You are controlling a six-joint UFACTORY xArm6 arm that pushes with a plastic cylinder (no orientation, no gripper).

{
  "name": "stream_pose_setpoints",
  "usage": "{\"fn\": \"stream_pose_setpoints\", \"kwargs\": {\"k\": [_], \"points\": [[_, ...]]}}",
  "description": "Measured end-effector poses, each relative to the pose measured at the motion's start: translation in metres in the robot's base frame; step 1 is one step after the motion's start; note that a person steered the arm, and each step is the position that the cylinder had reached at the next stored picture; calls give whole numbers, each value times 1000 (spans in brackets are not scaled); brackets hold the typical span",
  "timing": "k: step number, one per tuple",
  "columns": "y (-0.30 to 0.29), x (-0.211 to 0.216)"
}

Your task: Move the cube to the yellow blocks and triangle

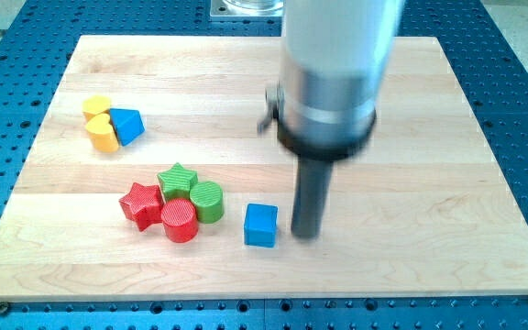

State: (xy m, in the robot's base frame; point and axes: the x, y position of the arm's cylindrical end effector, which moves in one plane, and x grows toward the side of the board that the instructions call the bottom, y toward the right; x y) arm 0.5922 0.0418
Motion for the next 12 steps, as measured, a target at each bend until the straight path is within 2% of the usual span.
{"fn": "stream_pose_setpoints", "kwargs": {"k": [1, 3, 4, 6, 7, 8, 9, 10, 12], "points": [[-41, -2], [-37, -88], [-18, -93], [-123, -172], [-182, -158], [-132, -156], [-121, -202], [-151, -223], [-183, -227]]}}
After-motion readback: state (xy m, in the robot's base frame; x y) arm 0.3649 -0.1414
